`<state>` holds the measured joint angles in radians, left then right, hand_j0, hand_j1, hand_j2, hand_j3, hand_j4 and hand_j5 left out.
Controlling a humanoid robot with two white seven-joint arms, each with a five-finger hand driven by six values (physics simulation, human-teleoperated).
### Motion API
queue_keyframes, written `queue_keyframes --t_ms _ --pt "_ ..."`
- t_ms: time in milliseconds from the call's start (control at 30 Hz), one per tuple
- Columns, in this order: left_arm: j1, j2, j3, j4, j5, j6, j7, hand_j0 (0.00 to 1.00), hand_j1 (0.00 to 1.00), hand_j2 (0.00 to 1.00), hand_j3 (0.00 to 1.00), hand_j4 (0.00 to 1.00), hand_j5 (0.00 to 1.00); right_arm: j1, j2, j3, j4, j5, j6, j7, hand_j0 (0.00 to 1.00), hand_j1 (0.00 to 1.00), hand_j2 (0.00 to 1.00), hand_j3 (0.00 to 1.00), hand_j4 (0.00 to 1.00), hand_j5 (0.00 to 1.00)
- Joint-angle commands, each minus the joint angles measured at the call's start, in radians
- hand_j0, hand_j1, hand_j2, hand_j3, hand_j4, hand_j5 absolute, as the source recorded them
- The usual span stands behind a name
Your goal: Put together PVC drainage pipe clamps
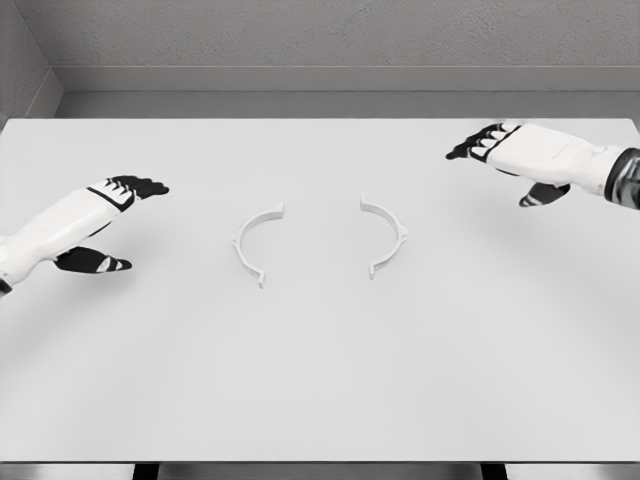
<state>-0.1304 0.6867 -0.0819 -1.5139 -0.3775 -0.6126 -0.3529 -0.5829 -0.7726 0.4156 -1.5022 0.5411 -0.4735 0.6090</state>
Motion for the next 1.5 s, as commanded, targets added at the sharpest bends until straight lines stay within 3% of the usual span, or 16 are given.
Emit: queue_keyframes --t_ms 0,200,333,400,467,500,667,800,900,1100,1133,1267,1467 --pt "0.002 -0.009 0.001 -0.002 0.0 0.002 0.0 1.0 1.0 1.0 1.0 1.0 1.0 0.0 -0.017 0.012 -0.03 -0.004 0.006 0.002 1.0 1.0 1.0 1.0 1.0 1.0" --pt "-0.023 -0.062 -0.012 -0.011 -0.067 0.002 0.0 1.0 1.0 1.0 1.0 1.0 1.0 0.002 -0.019 0.02 -0.024 -0.007 0.007 0.002 1.0 1.0 1.0 1.0 1.0 1.0" --pt "-0.074 -0.219 -0.013 -0.031 -0.228 0.002 0.0 1.0 1.0 1.0 1.0 1.0 1.0 0.015 -0.036 0.04 -0.021 -0.006 0.01 0.002 1.0 1.0 1.0 1.0 1.0 1.0" --pt "-0.086 -0.253 -0.016 -0.025 -0.239 0.002 0.0 1.0 1.0 1.0 1.0 1.0 1.0 0.026 -0.036 0.04 -0.001 -0.004 0.01 0.002 1.0 1.0 1.0 1.0 1.0 1.0" --pt "-0.109 -0.309 -0.015 -0.022 -0.327 0.074 0.0 1.0 1.0 1.0 1.0 1.0 1.0 0.078 -0.031 0.038 -0.003 -0.001 0.009 -0.126 1.0 1.0 1.0 1.0 1.0 1.0" --pt "-0.115 -0.329 -0.016 -0.02 -0.343 0.108 0.0 1.0 1.0 1.0 1.0 1.0 1.0 0.08 -0.028 0.04 -0.001 0.0 0.009 -0.141 1.0 1.0 1.0 1.0 1.0 1.0" --pt "-0.147 -0.361 -0.064 0.0 -0.35 0.267 0.0 1.0 1.0 1.0 1.0 1.0 1.0 0.069 -0.023 0.029 -0.001 -0.001 0.01 -0.146 1.0 1.0 1.0 1.0 1.0 1.0" --pt "-0.175 -0.406 -0.099 0.037 -0.348 0.355 0.0 1.0 1.0 1.0 1.0 1.0 1.0 0.067 0.022 0.029 -0.007 -0.001 0.01 -0.186 1.0 1.0 1.0 1.0 1.0 1.0" --pt "-0.175 -0.406 -0.122 0.038 -0.35 0.358 0.0 1.0 1.0 1.0 1.0 1.0 1.0 0.063 0.078 0.029 -0.016 0.0 0.01 -0.183 1.0 1.0 1.0 1.0 1.0 1.0" --pt "-0.175 -0.406 -0.122 0.064 -0.35 0.399 0.0 1.0 1.0 1.0 1.0 1.0 1.0 0.057 0.119 0.029 -0.016 0.002 0.015 -0.181 1.0 1.0 1.0 1.0 1.0 1.0" --pt "-0.175 -0.406 -0.119 0.064 -0.35 0.412 0.0 1.0 1.0 1.0 1.0 1.0 1.0 0.06 0.128 0.038 -0.016 0.002 0.081 -0.183 1.0 1.0 1.0 1.0 1.0 1.0" --pt "-0.175 -0.4 -0.11 0.066 -0.35 0.415 0.0 1.0 1.0 1.0 1.0 1.0 1.0 0.067 0.15 0.042 -0.015 0.003 0.115 -0.183 1.0 1.0 1.0 1.0 1.0 1.0" --pt "-0.176 -0.408 -0.131 0.069 -0.35 0.448 0.0 1.0 1.0 1.0 1.0 1.0 1.0 0.066 0.2 0.061 0.049 0.007 0.127 -0.183 1.0 1.0 1.0 1.0 1.0 1.0"
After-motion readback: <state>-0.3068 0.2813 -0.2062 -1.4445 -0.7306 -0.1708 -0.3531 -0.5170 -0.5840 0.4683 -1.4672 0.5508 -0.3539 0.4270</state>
